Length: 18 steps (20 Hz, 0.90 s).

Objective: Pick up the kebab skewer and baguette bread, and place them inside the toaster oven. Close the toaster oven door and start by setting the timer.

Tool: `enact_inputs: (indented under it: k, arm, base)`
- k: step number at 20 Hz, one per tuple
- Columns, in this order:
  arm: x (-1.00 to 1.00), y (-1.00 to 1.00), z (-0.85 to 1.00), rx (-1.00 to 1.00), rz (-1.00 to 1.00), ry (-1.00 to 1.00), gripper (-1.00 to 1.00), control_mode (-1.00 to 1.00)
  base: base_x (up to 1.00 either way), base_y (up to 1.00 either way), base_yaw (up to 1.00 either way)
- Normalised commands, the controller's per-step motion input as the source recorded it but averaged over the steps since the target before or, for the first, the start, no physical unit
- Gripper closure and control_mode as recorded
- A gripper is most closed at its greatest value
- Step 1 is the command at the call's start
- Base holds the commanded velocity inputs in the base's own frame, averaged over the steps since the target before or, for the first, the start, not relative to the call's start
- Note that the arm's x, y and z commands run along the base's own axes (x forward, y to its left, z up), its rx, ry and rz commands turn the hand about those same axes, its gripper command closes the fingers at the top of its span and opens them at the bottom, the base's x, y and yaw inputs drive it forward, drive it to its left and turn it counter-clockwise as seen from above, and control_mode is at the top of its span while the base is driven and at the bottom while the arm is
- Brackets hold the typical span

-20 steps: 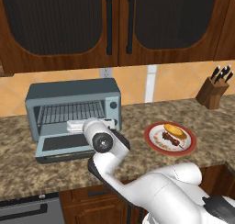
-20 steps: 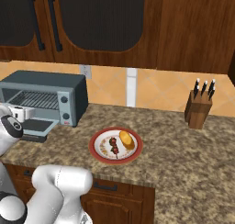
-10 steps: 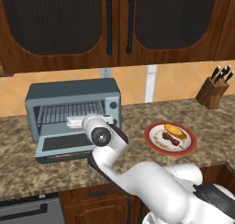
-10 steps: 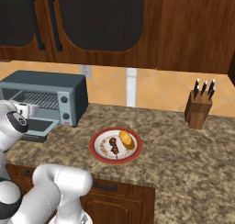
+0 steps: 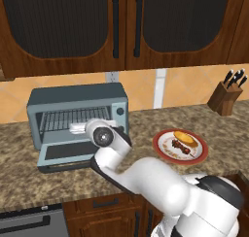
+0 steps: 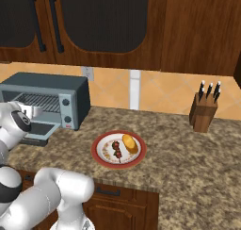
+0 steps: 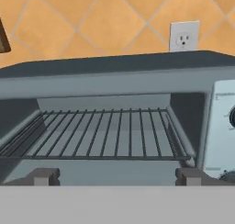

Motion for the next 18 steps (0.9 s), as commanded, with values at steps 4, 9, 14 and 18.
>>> enact_inputs:
  k: [4, 9, 14, 18]
  arm:
    - [0.19, 0.18, -0.02, -0.06, 0.00, 0.06, -1.00, -1.00]
    - [0.36, 0.00, 0.00, 0.00, 0.00, 0.01, -1.00, -1.00]
    - [0.20, 0.00, -0.13, 0.00, 0.00, 0.00, -1.00, -1.00]
    - [0.10, 0.00, -0.39, 0.00, 0.00, 0.00, -1.00, -1.00]
  base:
    - [0.00, 0.00, 0.00]
    - [0.00, 0.00, 0.00]
    - [0.00, 0.00, 0.00]
    - [0.00, 0.00, 0.00]
